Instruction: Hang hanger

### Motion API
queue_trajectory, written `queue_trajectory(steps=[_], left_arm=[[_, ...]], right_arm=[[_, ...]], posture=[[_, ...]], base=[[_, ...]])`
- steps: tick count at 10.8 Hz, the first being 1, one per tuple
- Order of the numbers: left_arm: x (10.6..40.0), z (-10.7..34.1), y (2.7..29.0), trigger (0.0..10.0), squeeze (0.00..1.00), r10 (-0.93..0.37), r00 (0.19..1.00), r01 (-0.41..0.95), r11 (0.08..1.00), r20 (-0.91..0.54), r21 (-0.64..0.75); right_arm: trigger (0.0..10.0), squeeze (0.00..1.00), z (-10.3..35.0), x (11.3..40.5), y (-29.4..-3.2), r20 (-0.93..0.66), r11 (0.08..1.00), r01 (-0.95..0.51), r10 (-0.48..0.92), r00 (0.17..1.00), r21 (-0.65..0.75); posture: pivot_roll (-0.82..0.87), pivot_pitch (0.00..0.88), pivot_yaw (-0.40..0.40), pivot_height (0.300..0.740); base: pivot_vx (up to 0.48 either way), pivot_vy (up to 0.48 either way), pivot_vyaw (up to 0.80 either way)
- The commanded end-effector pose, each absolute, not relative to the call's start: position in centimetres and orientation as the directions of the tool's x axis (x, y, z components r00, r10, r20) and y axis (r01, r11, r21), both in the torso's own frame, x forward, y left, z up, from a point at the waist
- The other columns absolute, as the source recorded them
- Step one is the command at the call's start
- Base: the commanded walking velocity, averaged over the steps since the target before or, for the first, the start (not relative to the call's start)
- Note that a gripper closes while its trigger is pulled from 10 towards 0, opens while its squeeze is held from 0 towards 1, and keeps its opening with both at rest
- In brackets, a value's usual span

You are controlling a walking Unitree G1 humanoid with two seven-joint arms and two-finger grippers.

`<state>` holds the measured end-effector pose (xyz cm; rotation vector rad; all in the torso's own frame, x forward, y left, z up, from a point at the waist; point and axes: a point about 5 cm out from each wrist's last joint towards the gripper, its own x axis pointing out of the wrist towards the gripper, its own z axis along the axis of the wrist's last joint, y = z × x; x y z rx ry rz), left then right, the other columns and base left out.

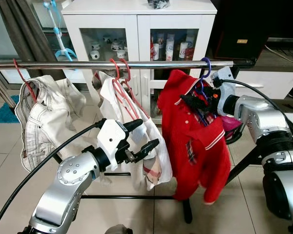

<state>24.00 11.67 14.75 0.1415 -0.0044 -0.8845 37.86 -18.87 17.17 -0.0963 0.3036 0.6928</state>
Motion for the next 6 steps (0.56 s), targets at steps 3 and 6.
queue_trajectory(steps=[3, 6], left_arm=[[24.03, 14.5, 11.82, 10.0, 0.0, -0.772, 0.632, 0.773, 0.62, -0.073, 0.138], [24.11, 14.46, 11.8, 10.0, 0.0, -0.769, 0.635, 0.77, 0.623, -0.072, 0.139]], right_arm=[[4.4, 0.0, 17.45, 38.0, -18.83, -0.333, 0.745, -0.667, 0.625, 0.706, -0.016], [3.3, 0.0, 17.33, 38.1, -18.82, -0.339, 0.748, -0.664, 0.619, 0.709, -0.024]], posture=[[-0.03, 0.0, 0.059, 0.74], [-0.03, 0.0, 0.057, 0.74]], base=[[0.0, 0.0, 0.0], [0.0, 0.0, 0.0]])
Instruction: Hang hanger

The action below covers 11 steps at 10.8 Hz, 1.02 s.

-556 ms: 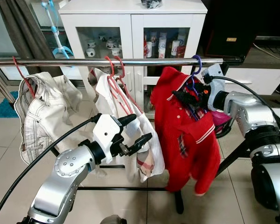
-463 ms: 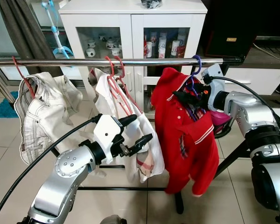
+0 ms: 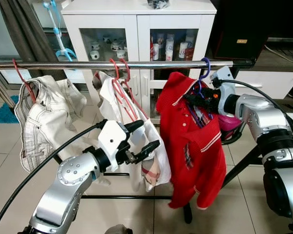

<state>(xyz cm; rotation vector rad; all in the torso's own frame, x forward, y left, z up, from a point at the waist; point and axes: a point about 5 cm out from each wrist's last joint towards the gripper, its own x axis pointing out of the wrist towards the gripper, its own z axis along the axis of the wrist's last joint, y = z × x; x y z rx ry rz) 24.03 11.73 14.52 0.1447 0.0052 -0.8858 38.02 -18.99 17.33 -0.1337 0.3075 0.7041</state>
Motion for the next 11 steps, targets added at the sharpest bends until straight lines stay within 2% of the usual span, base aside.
queue_trajectory(steps=[1, 2, 3, 4, 7, 11], left_arm=[[24.1, 14.4, 11.8, 10.0, 0.0, -0.767, 0.637, 0.768, 0.625, -0.072, 0.139], [24.1, 14.4, 11.8, 10.0, 0.0, -0.768, 0.637, 0.768, 0.625, -0.072, 0.139], [24.1, 14.4, 11.8, 10.0, 0.0, -0.767, 0.638, 0.768, 0.625, -0.073, 0.14], [24.1, 14.4, 11.8, 10.0, 0.0, -0.763, 0.642, 0.764, 0.629, -0.074, 0.14], [24.8, 14.1, 12.2, 10.0, 0.0, -0.706, 0.705, 0.707, 0.689, -0.074, 0.16], [25.2, 13.6, 11.8, 10.0, 0.0, -0.688, 0.722, 0.691, 0.713, -0.069, 0.119]], right_arm=[[2.7, 0.0, 17.2, 38.1, -18.8, -0.34, 0.749, -0.662, 0.616, 0.71, -0.023], [1.6, 0.0, 17.1, 38.1, -18.7, -0.341, 0.751, -0.66, 0.615, 0.711, -0.022], [1.2, 0.0, 17.1, 38.1, -18.7, -0.342, 0.751, -0.66, 0.614, 0.711, -0.022], [0.0, 0.0, 17.0, 38.1, -18.7, -0.342, 0.754, -0.657, 0.612, 0.713, -0.019], [0.0, 0.0, 17.0, 38.2, -18.7, -0.307, 0.783, -0.622, 0.592, 0.745, 0.002], [0.0, 0.0, 18.9, 38.4, -18.8, -0.247, 0.783, -0.62, 0.592, 0.767, -0.052]], posture=[[-0.03, 0.0, 0.057, 0.74], [-0.03, 0.0, 0.058, 0.74], [-0.03, 0.0, 0.057, 0.74], [-0.02, 0.0, 0.054, 0.74], [-0.03, 0.0, 0.048, 0.74], [-0.05, 0.0, 0.046, 0.74]], base=[[0.0, 0.0, 0.0], [0.0, 0.0, 0.0], [0.0, 0.0, 0.0], [0.0, 0.0, 0.0], [0.0, 0.0, 0.0], [0.0, 0.0, 0.0]])
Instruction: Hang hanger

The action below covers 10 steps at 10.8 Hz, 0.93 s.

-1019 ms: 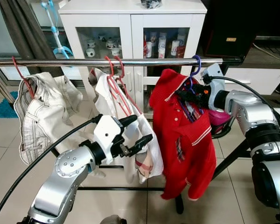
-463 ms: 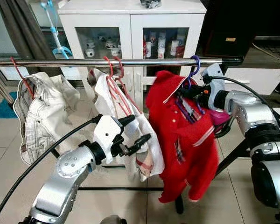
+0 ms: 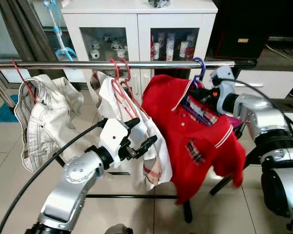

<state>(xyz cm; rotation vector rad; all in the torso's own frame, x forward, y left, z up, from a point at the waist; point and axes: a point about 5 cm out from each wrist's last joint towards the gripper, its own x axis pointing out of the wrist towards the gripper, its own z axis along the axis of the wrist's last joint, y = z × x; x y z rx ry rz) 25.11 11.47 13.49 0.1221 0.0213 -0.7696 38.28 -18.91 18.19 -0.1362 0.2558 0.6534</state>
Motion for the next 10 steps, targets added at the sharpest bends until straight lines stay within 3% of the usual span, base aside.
queue_trajectory(steps=[1, 4, 6, 10], left_arm=[[25.1, 13.1, 11.9, 10.0, 0.0, -0.667, 0.741, 0.672, 0.735, -0.081, 0.091], [25.0, 12.0, 12.6, 10.0, 0.0, -0.581, 0.807, 0.587, 0.809, -0.104, 0.032], [24.7, 11.8, 12.6, 10.0, 0.0, -0.58, 0.806, 0.587, 0.809, -0.119, 0.029], [23.9, 10.7, 12.9, 10.0, 0.0, -0.56, 0.815, 0.573, 0.818, -0.152, 0.055]], right_arm=[[0.0, 0.0, 19.9, 38.4, -19.0, -0.218, 0.786, -0.612, 0.585, 0.781, -0.085], [0.0, 0.0, 21.9, 36.8, -19.2, -0.147, 0.779, -0.618, 0.603, 0.784, -0.103], [0.0, 0.0, 20.3, 34.4, -18.5, -0.194, 0.749, -0.655, 0.631, 0.751, -0.099], [0.0, 0.0, 16.8, 30.0, -18.9, -0.196, 0.861, -0.507, 0.493, 0.848, -0.031]], posture=[[-0.05, 0.0, 0.043, 0.74], [-0.04, 0.0, 0.032, 0.74], [-0.04, 0.0, 0.041, 0.74], [-0.07, 0.0, 0.058, 0.74]], base=[[0.0, 0.0, 0.0], [0.0, 0.0, 0.0], [0.0, 0.0, 0.0], [0.0, 0.0, 0.0]])
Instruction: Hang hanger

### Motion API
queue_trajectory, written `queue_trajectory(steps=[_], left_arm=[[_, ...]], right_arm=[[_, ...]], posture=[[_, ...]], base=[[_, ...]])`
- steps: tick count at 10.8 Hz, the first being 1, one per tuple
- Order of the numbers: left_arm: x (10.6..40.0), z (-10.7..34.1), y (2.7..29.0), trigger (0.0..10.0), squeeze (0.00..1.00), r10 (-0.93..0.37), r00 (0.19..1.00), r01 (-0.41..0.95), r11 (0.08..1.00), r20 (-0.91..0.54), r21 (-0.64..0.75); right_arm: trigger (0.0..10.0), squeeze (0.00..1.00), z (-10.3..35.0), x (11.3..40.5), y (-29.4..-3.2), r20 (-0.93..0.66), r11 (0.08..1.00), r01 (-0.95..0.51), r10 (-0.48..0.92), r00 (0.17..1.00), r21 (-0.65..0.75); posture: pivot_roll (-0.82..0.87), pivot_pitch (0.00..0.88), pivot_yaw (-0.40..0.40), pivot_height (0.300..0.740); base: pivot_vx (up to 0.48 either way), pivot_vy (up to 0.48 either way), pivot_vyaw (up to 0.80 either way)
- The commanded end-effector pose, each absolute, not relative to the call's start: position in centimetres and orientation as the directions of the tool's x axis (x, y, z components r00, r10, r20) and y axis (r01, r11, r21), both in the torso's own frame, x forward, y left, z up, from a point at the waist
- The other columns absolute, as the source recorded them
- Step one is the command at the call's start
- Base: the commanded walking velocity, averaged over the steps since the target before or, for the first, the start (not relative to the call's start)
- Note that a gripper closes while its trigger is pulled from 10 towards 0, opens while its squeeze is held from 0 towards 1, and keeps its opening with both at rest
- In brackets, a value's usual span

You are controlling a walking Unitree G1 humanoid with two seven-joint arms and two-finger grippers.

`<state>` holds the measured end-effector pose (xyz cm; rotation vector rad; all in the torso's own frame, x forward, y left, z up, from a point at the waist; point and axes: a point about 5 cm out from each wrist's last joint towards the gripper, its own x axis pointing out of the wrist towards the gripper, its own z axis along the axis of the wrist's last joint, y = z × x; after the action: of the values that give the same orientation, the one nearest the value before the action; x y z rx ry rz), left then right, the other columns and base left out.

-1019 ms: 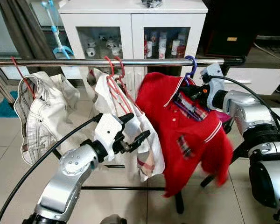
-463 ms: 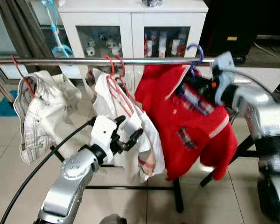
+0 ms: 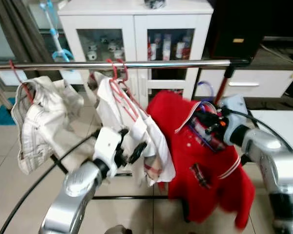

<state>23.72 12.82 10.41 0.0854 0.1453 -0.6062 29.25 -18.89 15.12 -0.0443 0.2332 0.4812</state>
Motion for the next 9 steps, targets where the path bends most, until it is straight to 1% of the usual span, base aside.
queue_trajectory(steps=[1, 3, 5, 9], left_arm=[[23.7, 10.5, 13.0, 10.0, 0.0, -0.551, 0.82, 0.565, 0.823, -0.157, 0.06], [23.5, 10.4, 13.3, 10.0, 0.0, -0.535, 0.83, 0.548, 0.835, -0.157, 0.054], [23.4, 10.2, 13.4, 10.0, 0.0, -0.528, 0.834, 0.541, 0.84, -0.157, 0.047], [23.0, 9.7, 13.5, 10.0, 0.0, -0.511, 0.843, 0.523, 0.852, -0.168, 0.034]], right_arm=[[0.0, 0.0, 16.1, 28.9, -18.9, -0.179, 0.913, -0.407, 0.402, 0.898, 0.01], [0.0, 0.0, 12.8, 26.5, -17.7, -0.185, 0.956, -0.268, 0.286, 0.94, 0.117], [0.0, 0.0, 12.0, 25.5, -17.0, -0.202, 0.957, -0.257, 0.28, 0.938, 0.135], [0.0, 0.0, 11.6, 25.0, -15.4, -0.227, 0.948, -0.281, 0.309, 0.924, 0.148]], posture=[[-0.07, 0.0, 0.055, 0.74], [-0.07, 0.0, 0.063, 0.74], [-0.07, 0.0, 0.066, 0.74], [-0.08, 0.0, 0.046, 0.74]], base=[[0.0, 0.0, 0.0], [0.0, 0.0, 0.0], [0.0, 0.0, 0.0], [-0.313, 0.0, 0.0]])
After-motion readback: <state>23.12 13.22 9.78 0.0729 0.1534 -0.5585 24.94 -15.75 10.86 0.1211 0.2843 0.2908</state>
